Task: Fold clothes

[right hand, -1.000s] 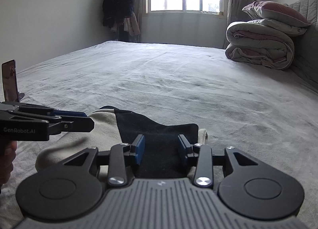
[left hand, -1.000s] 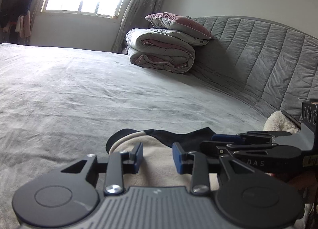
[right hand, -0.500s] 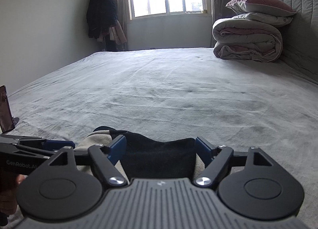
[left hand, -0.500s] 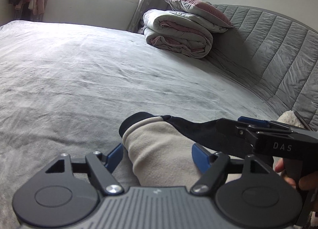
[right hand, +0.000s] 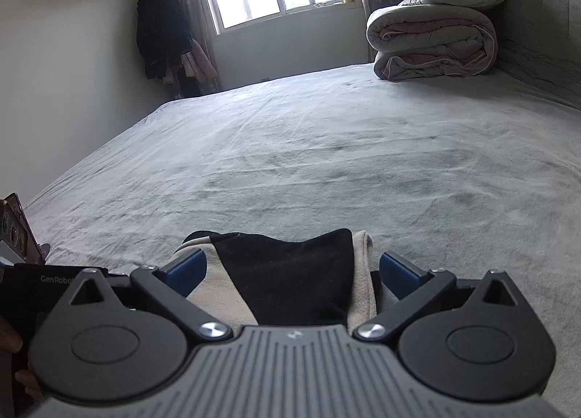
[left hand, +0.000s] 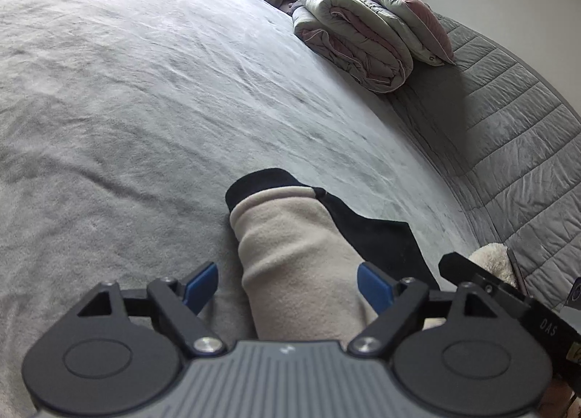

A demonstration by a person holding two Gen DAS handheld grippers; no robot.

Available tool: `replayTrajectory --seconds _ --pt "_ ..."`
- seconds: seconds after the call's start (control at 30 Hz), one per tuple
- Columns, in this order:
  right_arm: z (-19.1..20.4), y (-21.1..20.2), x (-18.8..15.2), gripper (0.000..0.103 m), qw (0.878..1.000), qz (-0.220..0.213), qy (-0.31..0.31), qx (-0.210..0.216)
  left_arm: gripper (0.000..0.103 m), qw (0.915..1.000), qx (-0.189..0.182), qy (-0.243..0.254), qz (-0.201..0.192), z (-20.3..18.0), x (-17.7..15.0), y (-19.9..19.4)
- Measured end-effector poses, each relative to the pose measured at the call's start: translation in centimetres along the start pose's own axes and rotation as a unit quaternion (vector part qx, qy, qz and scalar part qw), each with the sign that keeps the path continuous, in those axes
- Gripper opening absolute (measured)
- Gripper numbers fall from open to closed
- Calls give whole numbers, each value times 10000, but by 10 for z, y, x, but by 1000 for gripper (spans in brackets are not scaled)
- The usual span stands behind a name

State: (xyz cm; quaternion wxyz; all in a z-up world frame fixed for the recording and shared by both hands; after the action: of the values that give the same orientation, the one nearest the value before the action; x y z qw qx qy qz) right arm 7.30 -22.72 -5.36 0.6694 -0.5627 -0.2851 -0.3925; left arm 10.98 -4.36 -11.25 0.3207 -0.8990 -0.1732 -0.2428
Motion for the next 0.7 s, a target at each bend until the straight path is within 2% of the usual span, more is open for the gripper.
replayTrajectory --seconds 0.2,0.43,0.7 --pt "-10 -10 -4 103 9992 177 356 64 90 9982 -190 -573 -47 10 3 5" --pt "-28 -12 -21 103 9957 503 782 1 91 9963 -232 -805 -206 9 10 24" --pt "-43 2 -35 103 9853 871 1451 240 94 9993 -84 -301 -225 -3 7 30"
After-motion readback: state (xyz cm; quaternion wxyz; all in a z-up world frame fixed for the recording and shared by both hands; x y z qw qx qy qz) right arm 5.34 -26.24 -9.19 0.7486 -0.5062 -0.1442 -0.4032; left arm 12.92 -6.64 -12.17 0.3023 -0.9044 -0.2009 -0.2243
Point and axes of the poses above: each gripper's, at about its wrist camera, not at the fingertips, and y roughly the way its jaws point, z to its left, x to its top, the point moved 9 cm from there along y, roughly the way its jaws point, and after that the axes turned 8 degrees about -x, right-handed, at the moved point
